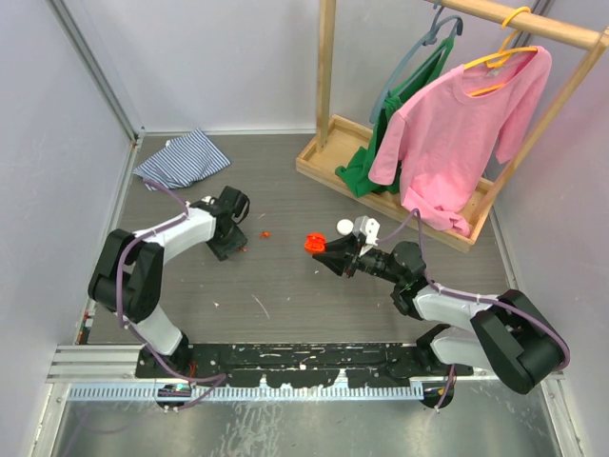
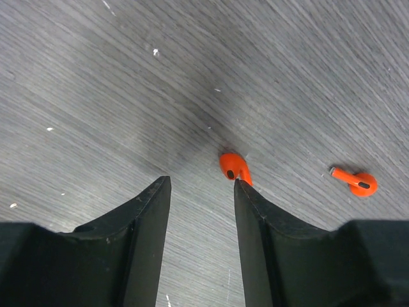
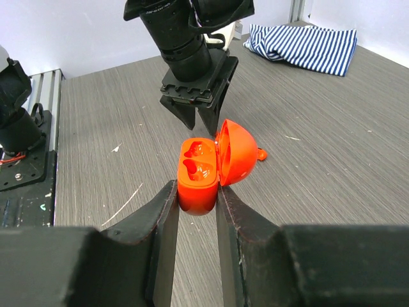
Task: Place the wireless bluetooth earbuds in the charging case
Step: Pick up the earbud from the center of the board.
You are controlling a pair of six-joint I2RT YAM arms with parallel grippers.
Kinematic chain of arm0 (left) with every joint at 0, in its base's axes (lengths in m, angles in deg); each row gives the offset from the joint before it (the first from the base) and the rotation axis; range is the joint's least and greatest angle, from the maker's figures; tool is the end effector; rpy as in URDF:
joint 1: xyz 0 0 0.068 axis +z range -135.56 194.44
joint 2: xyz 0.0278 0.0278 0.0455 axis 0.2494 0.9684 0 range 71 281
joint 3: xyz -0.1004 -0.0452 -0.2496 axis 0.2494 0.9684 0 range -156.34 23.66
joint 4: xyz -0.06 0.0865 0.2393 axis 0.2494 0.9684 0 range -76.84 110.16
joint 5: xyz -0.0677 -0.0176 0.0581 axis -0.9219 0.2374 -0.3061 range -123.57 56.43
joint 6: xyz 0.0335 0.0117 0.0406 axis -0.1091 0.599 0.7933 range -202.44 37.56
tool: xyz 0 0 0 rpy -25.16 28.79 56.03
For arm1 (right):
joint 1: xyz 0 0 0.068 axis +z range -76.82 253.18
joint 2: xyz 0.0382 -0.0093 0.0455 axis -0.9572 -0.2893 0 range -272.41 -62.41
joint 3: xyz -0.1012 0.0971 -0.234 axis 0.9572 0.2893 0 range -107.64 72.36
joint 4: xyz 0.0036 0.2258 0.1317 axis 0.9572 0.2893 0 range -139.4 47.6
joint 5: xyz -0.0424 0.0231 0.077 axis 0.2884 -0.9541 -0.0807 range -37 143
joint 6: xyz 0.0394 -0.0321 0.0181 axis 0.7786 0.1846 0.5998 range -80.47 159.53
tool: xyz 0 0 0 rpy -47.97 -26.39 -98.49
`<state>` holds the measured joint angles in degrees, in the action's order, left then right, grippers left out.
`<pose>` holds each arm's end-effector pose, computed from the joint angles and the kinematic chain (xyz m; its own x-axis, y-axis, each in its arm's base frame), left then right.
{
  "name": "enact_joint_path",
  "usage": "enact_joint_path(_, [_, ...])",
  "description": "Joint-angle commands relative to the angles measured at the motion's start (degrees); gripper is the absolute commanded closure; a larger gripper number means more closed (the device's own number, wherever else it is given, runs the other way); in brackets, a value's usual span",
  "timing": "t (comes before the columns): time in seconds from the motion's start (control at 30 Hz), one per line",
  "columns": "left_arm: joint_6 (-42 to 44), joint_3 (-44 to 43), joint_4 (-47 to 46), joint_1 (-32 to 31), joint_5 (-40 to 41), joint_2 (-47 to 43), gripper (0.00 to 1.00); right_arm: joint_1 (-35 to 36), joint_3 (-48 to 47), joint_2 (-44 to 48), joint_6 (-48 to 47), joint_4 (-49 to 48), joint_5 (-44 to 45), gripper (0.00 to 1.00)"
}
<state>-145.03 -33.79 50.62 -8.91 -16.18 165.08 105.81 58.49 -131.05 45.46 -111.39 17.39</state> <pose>0.2802 -0.1095 0.1749 -0.6756 -0.6311 -0.3812 -0.6442 0.7567 -0.1111 0.1709 0.1340 0.2067 0.0097 0.1061 -0.9943 -0.9309 0.3642 0.0297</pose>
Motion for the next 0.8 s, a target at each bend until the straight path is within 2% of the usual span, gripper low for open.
enact_joint_path(0.0, [-1.3, -2.5, -2.5, 0.8, -1.3, 1.0, 0.55, 0.2, -1.3, -0.2, -0.5, -2.6, -0.3, 0.99])
enact_joint_path(0.5, [-1.2, -3.4, -2.9, 1.7, -2.0, 2.9, 0.56, 0.2, -1.6, -1.0, -0.1, -2.7, -0.7, 0.99])
enact_joint_path(0.77, [-1.0, -3.6, -3.0, 1.8, -2.8, 5.2, 0.67, 0.2, -1.7, -1.0, -0.2, -2.4, -0.7, 0.99])
